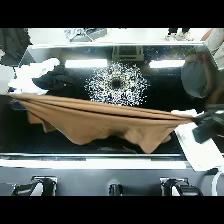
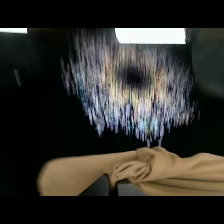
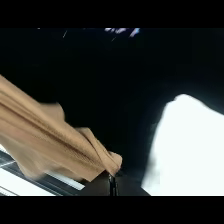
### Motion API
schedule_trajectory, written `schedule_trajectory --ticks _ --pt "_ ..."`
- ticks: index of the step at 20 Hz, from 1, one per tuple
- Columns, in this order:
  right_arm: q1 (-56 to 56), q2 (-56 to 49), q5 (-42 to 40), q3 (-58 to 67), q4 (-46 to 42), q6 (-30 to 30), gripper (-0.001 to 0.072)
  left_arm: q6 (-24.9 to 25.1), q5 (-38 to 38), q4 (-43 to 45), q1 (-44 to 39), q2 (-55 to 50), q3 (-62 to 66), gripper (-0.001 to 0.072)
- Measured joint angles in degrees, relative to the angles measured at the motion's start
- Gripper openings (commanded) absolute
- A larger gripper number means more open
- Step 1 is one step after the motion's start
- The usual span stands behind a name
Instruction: Fold the shirts.
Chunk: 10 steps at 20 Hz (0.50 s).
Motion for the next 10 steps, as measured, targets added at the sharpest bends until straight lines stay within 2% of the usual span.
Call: schedule_trajectory --ticks 4,7,8,9,10 --pt "-0.02 -12.94 -16.48 -6.34 4.35 0.17 0.0039 1.49 9.6 -2.29 -2.78 -10.6 -10.08 0.0028" --pt "-0.04 -24.63 -30.42 -7.87 11.63 0.9 0.004 2.56 18.73 -3.93 -5.68 -23.19 -10.67 0.0046" --pt "0.0 -28.55 -34.12 -8.17 15.37 1.11 0.0048 2.8 20.98 -4.57 -6.47 -27.32 -9.92 0.0243" --pt "0.0 -32.0 -37.07 -8.35 19.28 1.25 0.0172 2.97 22.62 -5.51 -7.17 -31.52 -8.87 0.0554" --pt "-0.02 -34.62 -39.41 -8.46 22.69 1.27 0.0435 3.06 23.12 -6.73 -7.52 -35.06 -7.56 0.0625"
